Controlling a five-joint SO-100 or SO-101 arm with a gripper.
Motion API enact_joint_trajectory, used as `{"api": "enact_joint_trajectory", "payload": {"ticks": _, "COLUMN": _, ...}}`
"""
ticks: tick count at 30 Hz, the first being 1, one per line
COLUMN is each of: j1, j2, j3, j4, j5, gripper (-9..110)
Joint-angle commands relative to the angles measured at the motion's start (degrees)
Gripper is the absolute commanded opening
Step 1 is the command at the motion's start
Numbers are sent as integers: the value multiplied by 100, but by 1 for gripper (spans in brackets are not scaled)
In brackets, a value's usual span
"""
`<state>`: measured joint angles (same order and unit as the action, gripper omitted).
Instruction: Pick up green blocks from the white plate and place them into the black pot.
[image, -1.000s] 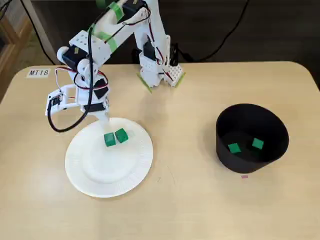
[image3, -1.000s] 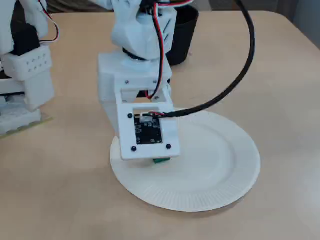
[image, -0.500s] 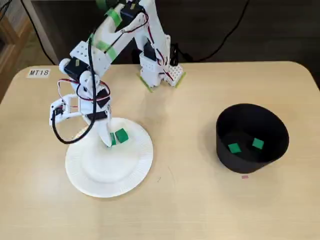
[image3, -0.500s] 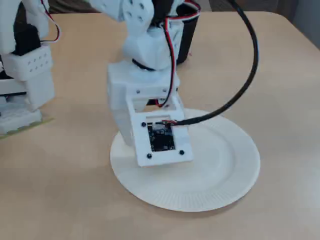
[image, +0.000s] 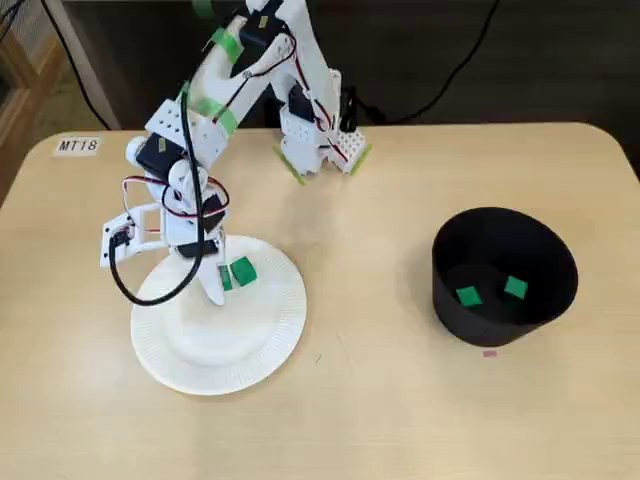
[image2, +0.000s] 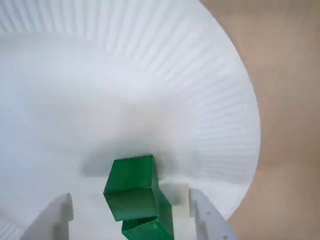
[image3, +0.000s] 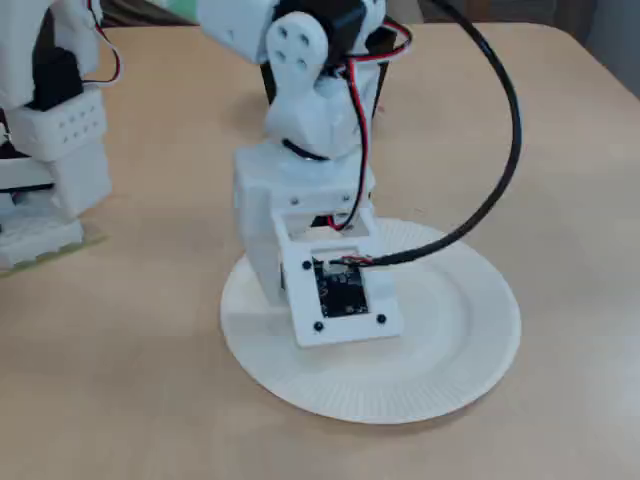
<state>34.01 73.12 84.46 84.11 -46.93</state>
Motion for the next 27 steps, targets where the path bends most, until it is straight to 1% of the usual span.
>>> {"api": "enact_joint_trajectory", "payload": {"ticks": 1, "j1": -53, "j2": 0, "j3": -149, "j4": -88, "j5": 79, "gripper": 29}}
{"api": "enact_joint_trajectory", "payload": {"ticks": 4, "j1": -88, "j2": -44, "j3": -149, "j4": -167, "j5": 158, "gripper": 23}}
{"api": "enact_joint_trajectory", "payload": {"ticks": 5, "j1": -114, "j2": -53, "j3": -149, "j4": -211, "j5": 193, "gripper": 19}}
{"api": "enact_joint_trajectory", "payload": {"ticks": 8, "j1": -193, "j2": -53, "j3": -149, "j4": -369, "j5": 369, "gripper": 1}}
{"api": "enact_joint_trajectory", "payload": {"ticks": 9, "j1": -220, "j2": -53, "j3": -158, "j4": -404, "j5": 404, "gripper": -2}}
{"api": "enact_joint_trajectory", "payload": {"ticks": 15, "j1": -316, "j2": 0, "j3": -229, "j4": -422, "j5": 457, "gripper": -2}}
{"api": "enact_joint_trajectory", "payload": {"ticks": 19, "j1": -439, "j2": 413, "j3": -606, "j4": -448, "j5": 826, "gripper": -2}}
{"api": "enact_joint_trajectory", "payload": {"ticks": 21, "j1": -659, "j2": 844, "j3": -870, "j4": -642, "j5": 1143, "gripper": -2}}
{"api": "enact_joint_trajectory", "payload": {"ticks": 23, "j1": -1063, "j2": 1397, "j3": -1046, "j4": -1090, "j5": 1617, "gripper": -2}}
{"api": "enact_joint_trajectory", "payload": {"ticks": 25, "j1": -1591, "j2": 2004, "j3": -1055, "j4": -1749, "j5": 2206, "gripper": -2}}
{"api": "enact_joint_trajectory", "payload": {"ticks": 27, "j1": -2048, "j2": 2461, "j3": -1072, "j4": -2109, "j5": 2856, "gripper": -2}}
